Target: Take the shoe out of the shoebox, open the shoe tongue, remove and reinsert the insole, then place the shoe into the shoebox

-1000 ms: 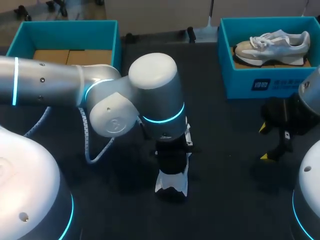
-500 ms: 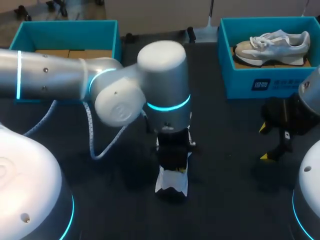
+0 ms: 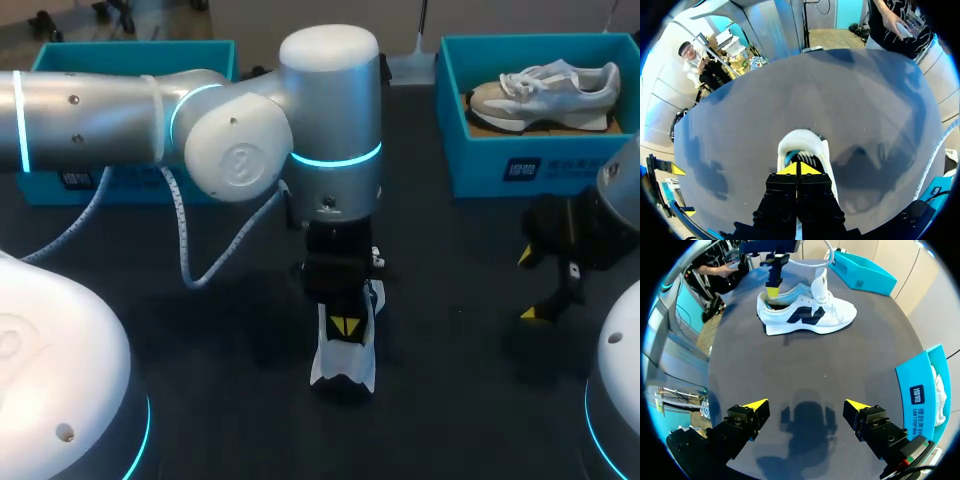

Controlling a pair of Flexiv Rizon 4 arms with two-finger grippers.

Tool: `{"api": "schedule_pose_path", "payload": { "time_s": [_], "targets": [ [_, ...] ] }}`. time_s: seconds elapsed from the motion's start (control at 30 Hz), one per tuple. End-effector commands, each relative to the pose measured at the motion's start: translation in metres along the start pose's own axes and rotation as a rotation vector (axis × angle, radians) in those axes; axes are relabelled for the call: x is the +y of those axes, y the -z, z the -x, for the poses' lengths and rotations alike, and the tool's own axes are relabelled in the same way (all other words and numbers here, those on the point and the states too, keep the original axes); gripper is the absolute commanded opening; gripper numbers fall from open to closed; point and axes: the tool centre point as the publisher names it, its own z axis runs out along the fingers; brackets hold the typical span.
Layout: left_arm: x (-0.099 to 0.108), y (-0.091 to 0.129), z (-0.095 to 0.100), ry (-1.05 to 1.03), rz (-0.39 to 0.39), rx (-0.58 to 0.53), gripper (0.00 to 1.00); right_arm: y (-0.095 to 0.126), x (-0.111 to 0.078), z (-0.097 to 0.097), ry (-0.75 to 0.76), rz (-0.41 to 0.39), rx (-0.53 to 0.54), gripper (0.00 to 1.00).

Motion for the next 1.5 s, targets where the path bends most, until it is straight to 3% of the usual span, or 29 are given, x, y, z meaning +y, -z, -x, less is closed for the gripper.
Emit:
{"api": "schedule_pose_path", "payload": {
  "time_s": [0.03,0.37,0.57,0.8,1.13,1.23,1.33,1.5],
  "targets": [
    [0.0,-0.018,0.004,0.005,-0.01,-0.004,0.0,-0.001,0.0,-0.001,0.0,-0.003,-0.002,1.0],
    [-0.011,-0.041,0.003,-0.005,-0.101,0.02,0.0,-0.001,0.0,-0.001,0.0,-0.003,-0.002,1.0],
    [-0.021,-0.073,0.003,-0.032,-0.124,0.051,0.0,-0.001,0.0,-0.001,0.0,-0.003,-0.002,1.0],
    [-0.009,-0.091,-0.01,-0.006,0.001,0.091,0.0,-0.001,0.0,-0.001,0.0,-0.003,-0.002,1.0],
    [0.039,-0.068,-0.034,0.104,0.297,0.179,0.0,-0.001,0.0,-0.001,0.0,-0.003,-0.002,1.0],
    [0.05,-0.059,-0.037,0.125,0.348,0.179,0.0,-0.001,0.0,-0.001,0.0,-0.003,-0.002,1.0],
    [0.054,-0.049,-0.035,0.123,0.364,0.148,0.0,-0.001,0.0,-0.001,0.0,-0.003,-0.002,1.0],
    [0.045,-0.032,-0.025,0.116,0.302,0.058,0.0,-0.001,0.0,-0.001,0.0,-0.003,-0.002,1.0]
  ]
}}
